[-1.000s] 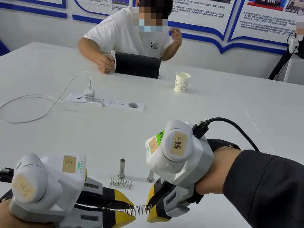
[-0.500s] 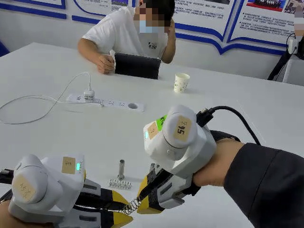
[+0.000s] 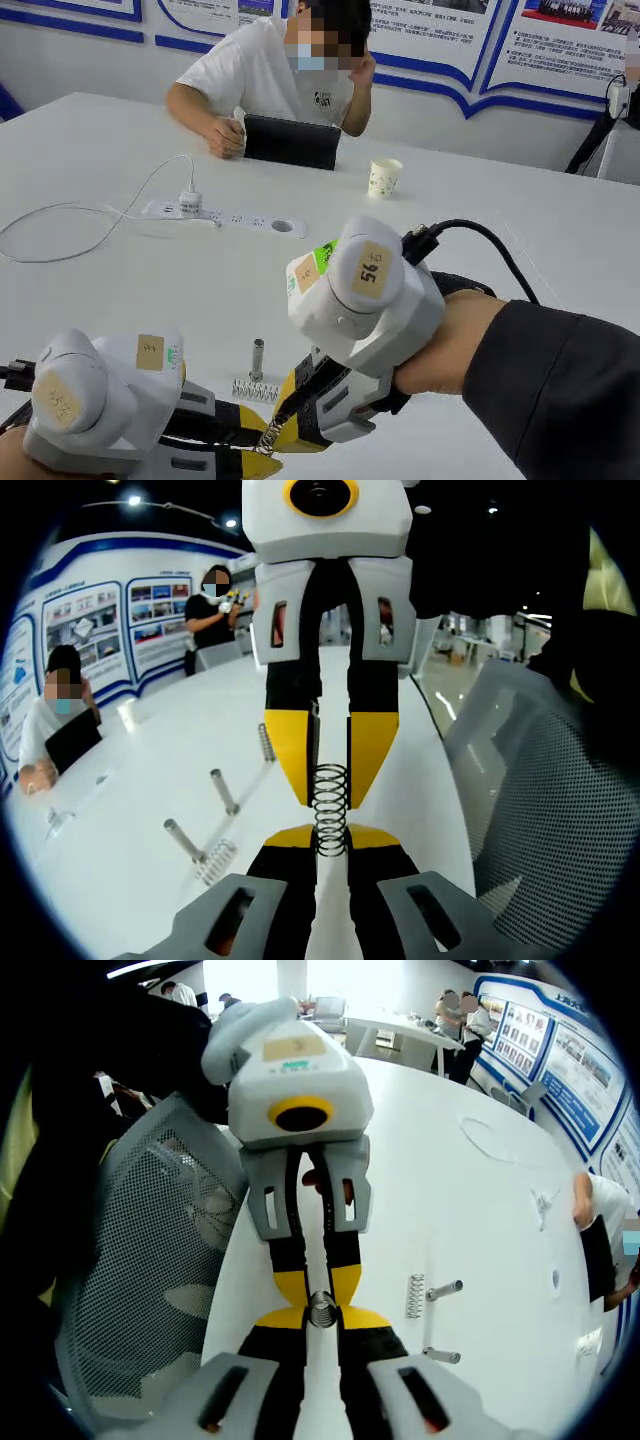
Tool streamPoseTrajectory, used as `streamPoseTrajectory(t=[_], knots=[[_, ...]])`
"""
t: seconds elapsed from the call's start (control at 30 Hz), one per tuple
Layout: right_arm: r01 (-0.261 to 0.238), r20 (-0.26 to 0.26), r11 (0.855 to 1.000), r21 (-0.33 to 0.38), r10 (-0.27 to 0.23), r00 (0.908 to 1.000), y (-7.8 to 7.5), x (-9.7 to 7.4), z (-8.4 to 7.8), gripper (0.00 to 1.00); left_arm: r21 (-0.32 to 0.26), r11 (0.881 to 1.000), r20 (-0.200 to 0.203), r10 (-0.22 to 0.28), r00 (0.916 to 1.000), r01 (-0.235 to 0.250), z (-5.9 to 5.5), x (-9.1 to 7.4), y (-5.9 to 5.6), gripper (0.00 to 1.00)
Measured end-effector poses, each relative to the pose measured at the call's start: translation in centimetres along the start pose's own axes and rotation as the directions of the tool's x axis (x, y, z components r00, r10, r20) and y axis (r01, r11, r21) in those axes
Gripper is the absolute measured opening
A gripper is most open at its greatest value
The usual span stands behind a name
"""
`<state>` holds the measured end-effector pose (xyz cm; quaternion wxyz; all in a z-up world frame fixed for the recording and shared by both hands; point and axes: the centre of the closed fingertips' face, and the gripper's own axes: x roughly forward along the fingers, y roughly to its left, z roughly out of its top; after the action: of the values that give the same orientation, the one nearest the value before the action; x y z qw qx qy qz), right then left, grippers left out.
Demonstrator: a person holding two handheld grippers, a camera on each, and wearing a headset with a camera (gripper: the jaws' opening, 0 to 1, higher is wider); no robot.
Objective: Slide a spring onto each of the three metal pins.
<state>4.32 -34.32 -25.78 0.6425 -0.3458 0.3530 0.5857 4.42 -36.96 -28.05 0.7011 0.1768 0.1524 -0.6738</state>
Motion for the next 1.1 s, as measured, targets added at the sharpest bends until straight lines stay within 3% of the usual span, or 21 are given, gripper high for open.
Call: streamPoseTrajectory(t=[0.6,1.1], knots=[[-0.002,-0.016,1.000,-0.003,0.002,0.9999,-0.2,0.0,0.2,0.12,-0.011,1.000,0.013,0.009,0.9999,-0.009,0.2,0.2,0.2,0.12],[0.032,-0.034,0.999,0.018,-0.031,0.9989,-1.4,-1.1,-1.0,0.12,-0.061,0.996,0.021,0.059,0.9981,-0.057,-0.1,-1.2,1.2,0.30]])
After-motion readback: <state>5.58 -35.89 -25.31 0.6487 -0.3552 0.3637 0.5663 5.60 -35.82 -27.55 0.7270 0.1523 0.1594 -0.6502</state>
